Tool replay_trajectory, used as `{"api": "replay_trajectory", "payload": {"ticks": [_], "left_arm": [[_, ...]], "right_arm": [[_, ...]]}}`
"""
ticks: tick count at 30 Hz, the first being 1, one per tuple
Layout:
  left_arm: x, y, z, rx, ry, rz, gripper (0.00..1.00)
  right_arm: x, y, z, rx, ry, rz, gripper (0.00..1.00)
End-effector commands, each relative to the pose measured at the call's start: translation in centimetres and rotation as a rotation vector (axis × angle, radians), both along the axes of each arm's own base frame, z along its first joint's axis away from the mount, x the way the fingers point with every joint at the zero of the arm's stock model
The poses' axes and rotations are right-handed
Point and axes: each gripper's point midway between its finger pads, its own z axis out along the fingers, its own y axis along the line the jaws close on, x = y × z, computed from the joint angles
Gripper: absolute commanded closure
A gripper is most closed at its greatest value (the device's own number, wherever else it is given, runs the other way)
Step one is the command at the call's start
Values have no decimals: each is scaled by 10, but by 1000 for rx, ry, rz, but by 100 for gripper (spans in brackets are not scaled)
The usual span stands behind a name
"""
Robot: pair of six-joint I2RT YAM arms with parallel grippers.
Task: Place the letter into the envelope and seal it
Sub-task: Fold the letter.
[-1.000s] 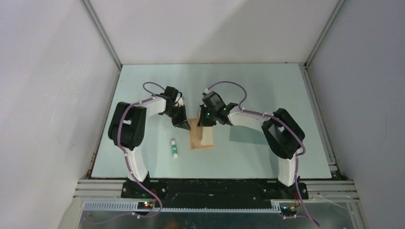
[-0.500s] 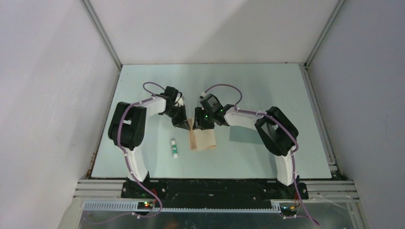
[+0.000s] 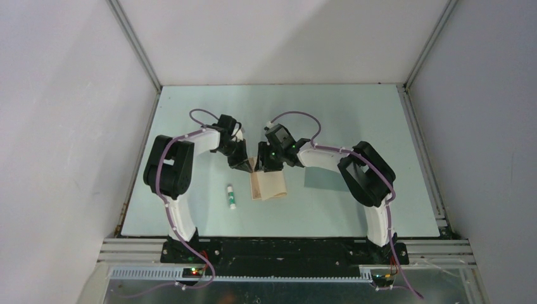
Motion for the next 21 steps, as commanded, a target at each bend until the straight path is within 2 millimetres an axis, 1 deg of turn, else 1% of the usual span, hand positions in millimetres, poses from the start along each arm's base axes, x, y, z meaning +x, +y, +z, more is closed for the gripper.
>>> {"api": "replay_trajectory", "payload": {"ticks": [1,2,3,4,5,6,7,8,9,11,12,13,21], "left_arm": [[-4,4,-15,23,13,-14,100],[-4,4,-15,23,14,-14,100],[-4,3,-15,21,13,-15,100],[-4,3,-15,20,12,-15,100],[-4,3,-15,20,14,-16,100],[-4,3,-15,20,15,-16,100],[-4,3,-15,21,15,-16,100],[-5,4,-15,22,16,-16,100],[-5,4,-16,21,16,-17,100],[-6,4,-16,22,19,-18,100],[-6,4,-17,23,19,-18,100],[-6,4,-17,24,22,-18,100],[-7,3,-13,13,20,-21,100]], "right_arm": [[14,16,13,72,-23,-2,58],[16,15,12,73,-17,-8,63],[16,15,11,76,-15,-8,66],[16,15,10,77,-12,-10,71],[17,16,9,80,-10,-10,73],[18,16,9,84,-11,-13,78],[20,15,7,84,-7,-15,80],[20,15,6,85,-5,-17,86],[20,14,4,82,-1,-20,87],[21,13,0,77,3,-23,94],[22,12,-2,73,5,-24,98],[23,10,-4,68,7,-27,100],[23,5,-22,29,22,-30,100]]}}
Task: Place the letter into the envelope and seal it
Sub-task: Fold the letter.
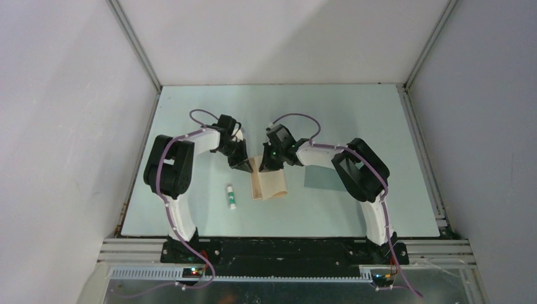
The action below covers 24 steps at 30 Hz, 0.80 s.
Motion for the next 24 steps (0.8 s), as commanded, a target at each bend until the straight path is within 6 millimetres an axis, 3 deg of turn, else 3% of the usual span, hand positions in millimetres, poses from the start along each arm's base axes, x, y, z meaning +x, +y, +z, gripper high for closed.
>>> {"api": "replay_trajectory", "payload": {"ticks": [1,9,14,20,24], "left_arm": [[-7,4,-10,22,12,-21,100],[-4,13,22,58,-61,-34,100],[-5,26,9,137,-32,-30,100],[-5,18,1,100,-18,-24,100],[2,-2,20,-36,-89,-18,100]], "right_arm": [[11,6,-3,6,-23,-3,100],[9,3,-15,-14,-9,-1,100],[9,4,-16,-12,-11,5,100],[8,4,-18,-11,-7,10,100],[9,2,-19,-18,-8,11,100]]}}
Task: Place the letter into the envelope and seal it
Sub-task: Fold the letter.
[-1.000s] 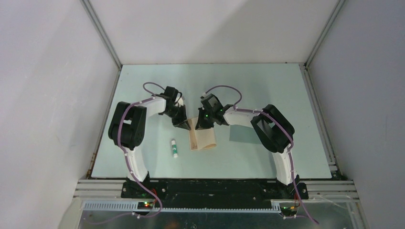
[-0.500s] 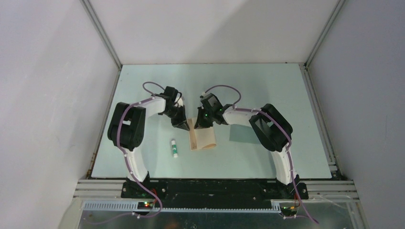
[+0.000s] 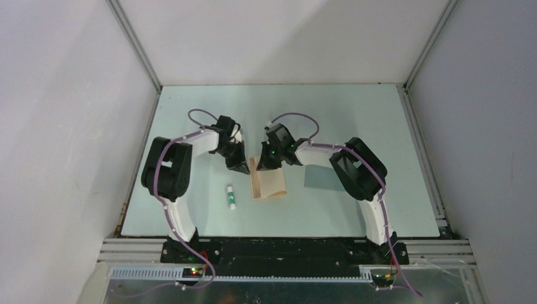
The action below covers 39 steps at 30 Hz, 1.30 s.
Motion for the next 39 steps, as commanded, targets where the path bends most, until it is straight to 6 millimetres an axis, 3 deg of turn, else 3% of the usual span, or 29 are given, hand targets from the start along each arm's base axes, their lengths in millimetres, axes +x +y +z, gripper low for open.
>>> {"api": "replay_trajectory", "payload": {"ticks": [1,7,13,20,26,31,36,39], "left_arm": [[6,-22,22,-149,-77,-3,100],[30,-34,53,-229,-208,20,100],[59,-39,56,-226,-242,67,100],[74,-39,38,-192,-208,89,100],[71,-40,18,-172,-151,78,100],[65,-28,2,-93,-103,81,100],[61,-20,-6,-40,-73,70,100],[61,-18,-6,-21,-73,51,100]], "right_arm": [[3,-8,-18,-57,4,-4,100],[4,-11,-21,-64,8,-5,100],[5,-9,-20,-55,5,0,100],[4,-8,-19,-49,4,6,100],[4,-7,-18,-44,2,11,100],[4,-6,-15,-37,0,15,100],[7,-5,18,4,-38,21,100],[10,-12,53,21,-87,24,99]]}}
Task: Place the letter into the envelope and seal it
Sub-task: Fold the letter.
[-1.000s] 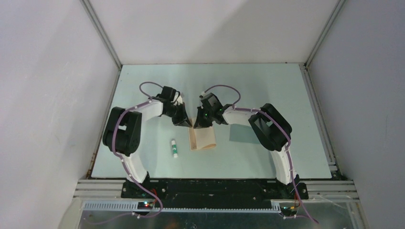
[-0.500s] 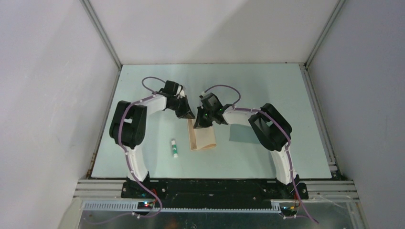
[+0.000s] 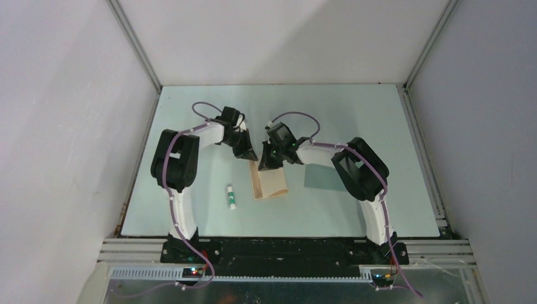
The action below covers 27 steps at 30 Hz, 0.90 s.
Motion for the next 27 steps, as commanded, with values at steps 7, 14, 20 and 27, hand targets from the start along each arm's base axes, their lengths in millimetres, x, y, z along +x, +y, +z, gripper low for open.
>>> {"api": "replay_trajectory", "payload": {"ticks": [7,14,20,27], "left_arm": [[-3,14,-12,91,16,-43,100],[-3,12,-14,83,19,-51,100],[-4,13,-12,86,15,-60,100],[-6,13,-13,86,15,-66,100]], "right_arm": [[21,-60,112,10,-231,-90,70],[10,-99,89,125,-117,-115,33],[-7,-85,82,299,-36,-28,18],[-8,-84,53,397,99,-94,25]]}}
